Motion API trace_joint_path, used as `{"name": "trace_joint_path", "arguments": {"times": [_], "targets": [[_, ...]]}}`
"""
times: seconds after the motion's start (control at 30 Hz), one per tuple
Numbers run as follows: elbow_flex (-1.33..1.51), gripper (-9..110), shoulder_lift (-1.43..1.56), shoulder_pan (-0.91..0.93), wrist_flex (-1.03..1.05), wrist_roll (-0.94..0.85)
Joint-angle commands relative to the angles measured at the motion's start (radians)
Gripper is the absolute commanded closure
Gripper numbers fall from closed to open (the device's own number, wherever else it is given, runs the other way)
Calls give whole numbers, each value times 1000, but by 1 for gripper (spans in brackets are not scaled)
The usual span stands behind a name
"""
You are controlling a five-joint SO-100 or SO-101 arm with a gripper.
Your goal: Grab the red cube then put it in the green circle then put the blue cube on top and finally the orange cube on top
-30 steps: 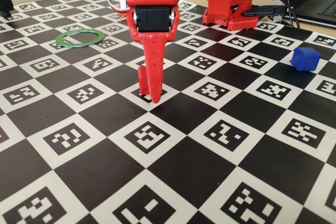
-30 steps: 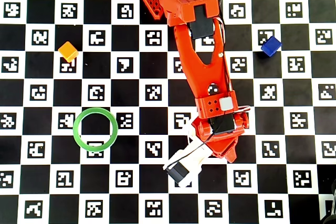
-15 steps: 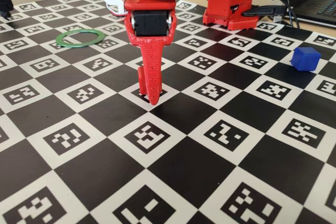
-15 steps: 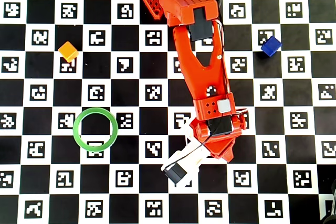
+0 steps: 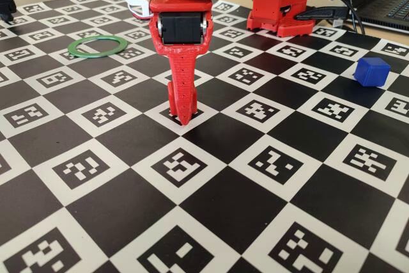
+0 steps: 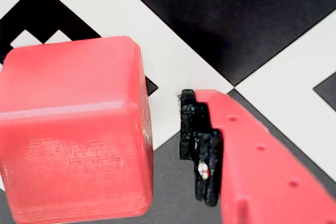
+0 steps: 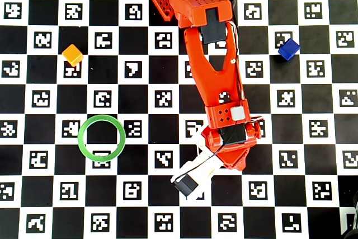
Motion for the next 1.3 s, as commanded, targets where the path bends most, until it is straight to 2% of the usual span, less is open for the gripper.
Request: {"name": "trace_joint_path", "arguments": {"times": [0.0, 0.27, 0.83, 1.07, 1.27], "targets": [[-77, 81, 23, 14, -12, 9], [-75, 88, 46, 3, 8, 32], [-78, 91, 299, -9, 259, 163], [-31, 92, 471, 58, 364, 186], [-29, 92, 568, 192, 413, 172]]}}
